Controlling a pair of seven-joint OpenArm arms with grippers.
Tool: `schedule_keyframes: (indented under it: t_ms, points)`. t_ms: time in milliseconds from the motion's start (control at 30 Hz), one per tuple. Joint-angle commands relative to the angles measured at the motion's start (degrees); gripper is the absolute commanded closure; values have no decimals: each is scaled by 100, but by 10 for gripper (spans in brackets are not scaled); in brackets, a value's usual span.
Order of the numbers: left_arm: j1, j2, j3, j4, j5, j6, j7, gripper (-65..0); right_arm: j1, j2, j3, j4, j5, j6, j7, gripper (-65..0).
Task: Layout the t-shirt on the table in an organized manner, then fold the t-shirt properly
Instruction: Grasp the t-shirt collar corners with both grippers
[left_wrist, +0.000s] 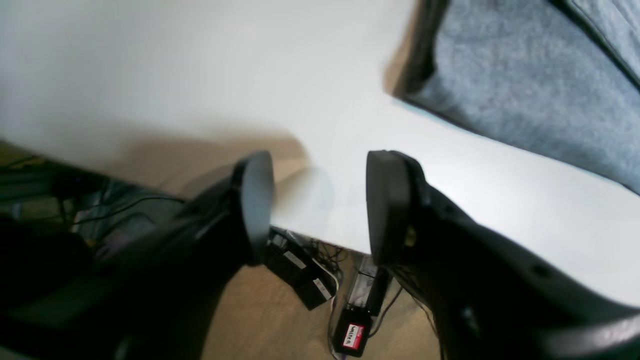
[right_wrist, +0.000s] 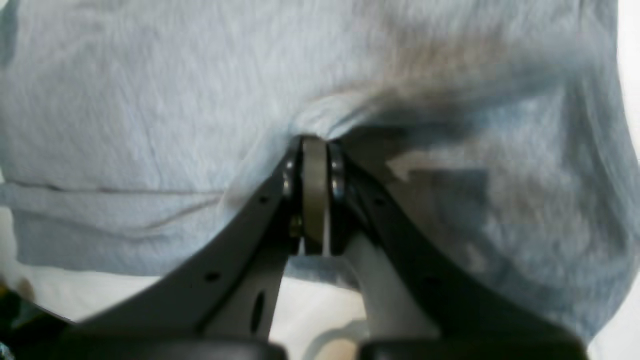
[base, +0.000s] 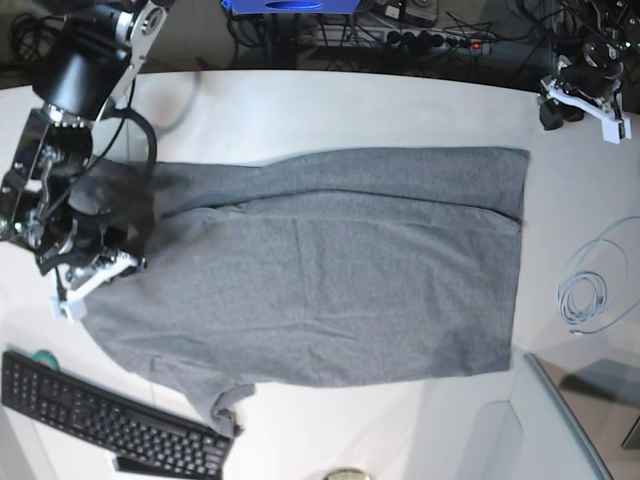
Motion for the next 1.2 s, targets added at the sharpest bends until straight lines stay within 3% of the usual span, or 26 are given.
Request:
schedule_keyframes:
  t_ms: [0,100,167,333,367,500,567,700,800,967,1167]
  points:
    - [14,-87,-30,103,-82,-18,-98,-283,169,104,-24,-106,63,-56,177,-3]
    - [14,-87,-30,103,-82,-18,-98,-283,450,227,-24,-686,63,-47,511,-33]
    - [23,-96,66,76,-82,-18,-107,-283,573,271,-24,-915,63,-47,687,-95]
    - [102,-79,216,59,-82,-18,-116,-288,503,376,-15,-554,71,-3,423,-396]
    - [102,-70,216,32,-82,-18,-230,-290,336,376,-15,-255,89,-3,371,-423]
    - [119,62,242,-3,-90,-18,-872,-291,-561,218,3,1283,98,102,362,-417]
    - [40,71,242,-170,-99,-18,-977,-291,-992,121,38,1837,98,392,379,-417]
    - [-303,88,242,-645,-108,-18,-995,-291,-1792,-54,38,2303,98,674,801,-417]
    - [-505,115,242,-917,-117,-237,-1004,-291,-2398,-116,38,2435,98,841,1294,-417]
    - [-733,185,242,-1154,-117,-242,-1004,-291,-3172,-248,38,2285,98,1043,2076,-417]
    - [-742,335,242,-1014,-134,-242,-969,-291,-3313,-274,38,1688,98,1131,2270,-417]
